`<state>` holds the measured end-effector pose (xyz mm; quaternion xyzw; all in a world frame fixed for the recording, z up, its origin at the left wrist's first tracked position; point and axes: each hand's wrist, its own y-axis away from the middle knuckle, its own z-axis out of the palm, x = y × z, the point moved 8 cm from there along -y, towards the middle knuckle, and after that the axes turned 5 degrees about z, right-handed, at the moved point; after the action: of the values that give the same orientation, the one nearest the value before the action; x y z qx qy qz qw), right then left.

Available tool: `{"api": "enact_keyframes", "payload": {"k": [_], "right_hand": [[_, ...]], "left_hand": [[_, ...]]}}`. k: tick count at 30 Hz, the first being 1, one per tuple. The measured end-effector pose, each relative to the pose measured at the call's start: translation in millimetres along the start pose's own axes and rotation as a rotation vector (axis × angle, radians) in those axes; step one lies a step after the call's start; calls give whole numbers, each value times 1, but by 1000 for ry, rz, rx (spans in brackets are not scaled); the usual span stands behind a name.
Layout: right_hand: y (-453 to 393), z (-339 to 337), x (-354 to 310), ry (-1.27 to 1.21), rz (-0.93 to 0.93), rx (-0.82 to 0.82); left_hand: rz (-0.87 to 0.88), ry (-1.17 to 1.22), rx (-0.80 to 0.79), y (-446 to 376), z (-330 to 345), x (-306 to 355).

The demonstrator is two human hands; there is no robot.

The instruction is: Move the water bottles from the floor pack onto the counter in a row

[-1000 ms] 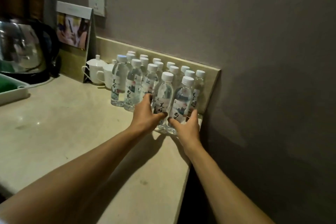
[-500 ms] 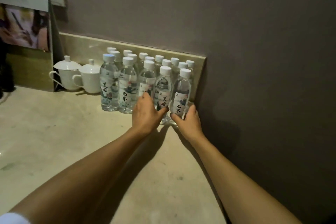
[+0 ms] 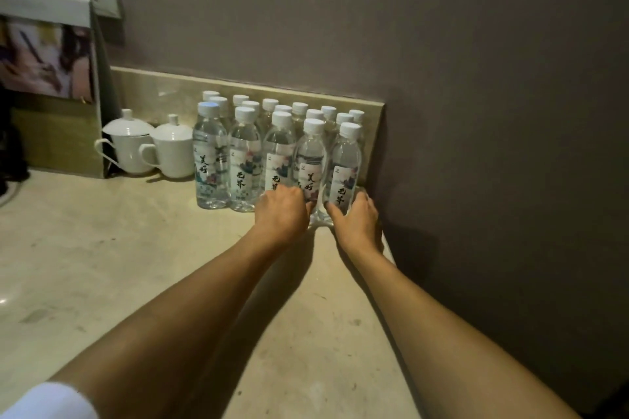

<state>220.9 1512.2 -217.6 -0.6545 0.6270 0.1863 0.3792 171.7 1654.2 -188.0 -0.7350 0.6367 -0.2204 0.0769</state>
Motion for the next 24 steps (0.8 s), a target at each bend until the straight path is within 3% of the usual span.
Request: {"api": "enact_keyframes", "payload": {"k": [24], "right_hand": [[-4, -5, -11, 111, -5, -6]], "left_hand": [[-9, -101, 26, -9, 6, 6]]}}
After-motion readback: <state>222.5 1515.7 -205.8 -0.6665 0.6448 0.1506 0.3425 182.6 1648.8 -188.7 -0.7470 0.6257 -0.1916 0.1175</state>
